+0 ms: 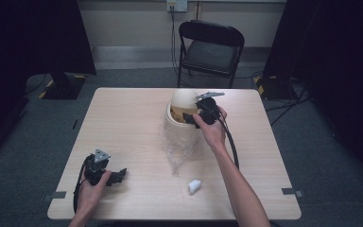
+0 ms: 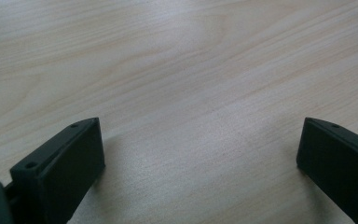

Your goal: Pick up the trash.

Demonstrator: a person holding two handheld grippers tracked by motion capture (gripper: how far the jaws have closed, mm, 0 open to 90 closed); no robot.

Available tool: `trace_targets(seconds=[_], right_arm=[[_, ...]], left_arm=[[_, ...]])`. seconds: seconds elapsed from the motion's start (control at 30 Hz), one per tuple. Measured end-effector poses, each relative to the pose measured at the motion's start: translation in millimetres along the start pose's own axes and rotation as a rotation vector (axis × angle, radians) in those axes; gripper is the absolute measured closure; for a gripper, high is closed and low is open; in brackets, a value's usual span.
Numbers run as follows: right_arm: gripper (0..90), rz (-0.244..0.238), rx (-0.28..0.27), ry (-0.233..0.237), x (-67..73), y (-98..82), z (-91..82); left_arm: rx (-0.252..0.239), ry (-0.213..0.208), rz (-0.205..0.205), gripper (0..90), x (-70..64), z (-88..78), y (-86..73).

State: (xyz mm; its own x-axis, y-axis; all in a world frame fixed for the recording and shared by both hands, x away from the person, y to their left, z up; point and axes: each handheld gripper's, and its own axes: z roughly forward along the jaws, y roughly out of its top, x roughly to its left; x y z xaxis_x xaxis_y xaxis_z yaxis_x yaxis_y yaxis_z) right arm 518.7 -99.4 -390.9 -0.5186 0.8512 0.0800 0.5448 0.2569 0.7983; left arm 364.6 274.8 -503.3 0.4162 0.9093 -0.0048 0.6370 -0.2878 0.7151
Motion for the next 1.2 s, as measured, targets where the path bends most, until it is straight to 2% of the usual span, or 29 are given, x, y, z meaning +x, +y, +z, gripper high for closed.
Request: trace_targets(seconds=[0.07, 0.2, 0.37, 0.57, 0.8, 0.87, 1.03, 1.2], right_arm=[[14.3, 0.010, -0.010, 0.010, -0.4, 0.7, -3.4], [13.4, -0.018, -0.021, 0.016, 3.8, 1.7, -13.9], [13.6, -0.021, -0.045, 0.034, 5.4, -1.0, -27.5], [13.5, -0.020, -0.030, 0.061, 2.2, -9.6, -41.5], [13.4, -0.029, -0.052, 0.099, 3.6, -27.2, -64.6], [16.4, -0.034, -0.041, 0.089, 4.0, -36.5, -71.6], [16.9, -0.017, -0.028, 0.084, 0.8, -56.6, -79.6], [16.9, -0.019, -0.017, 0.105, 2.7, -71.0, -84.4]], left_arm=[[0.000, 0.001, 0.000, 0.2, -0.1, 0.0, 0.0], [0.000, 0.001, 0.000, 0.2, -0.1, 0.0, 0.0], [0.000, 0.001, 0.000, 0.2, -0.1, 0.0, 0.0], [0.001, 0.001, 0.000, 0.2, 0.0, 0.0, 0.0], [0.000, 0.001, -0.001, 0.2, 0.0, 0.0, 0.0], [0.000, 0.000, 0.000, 0.2, 0.0, 0.0, 0.0], [0.000, 0.001, -0.001, 0.2, -0.1, 0.0, 0.0], [0.000, 0.001, -0.001, 0.2, 0.0, 0.0, 0.0]])
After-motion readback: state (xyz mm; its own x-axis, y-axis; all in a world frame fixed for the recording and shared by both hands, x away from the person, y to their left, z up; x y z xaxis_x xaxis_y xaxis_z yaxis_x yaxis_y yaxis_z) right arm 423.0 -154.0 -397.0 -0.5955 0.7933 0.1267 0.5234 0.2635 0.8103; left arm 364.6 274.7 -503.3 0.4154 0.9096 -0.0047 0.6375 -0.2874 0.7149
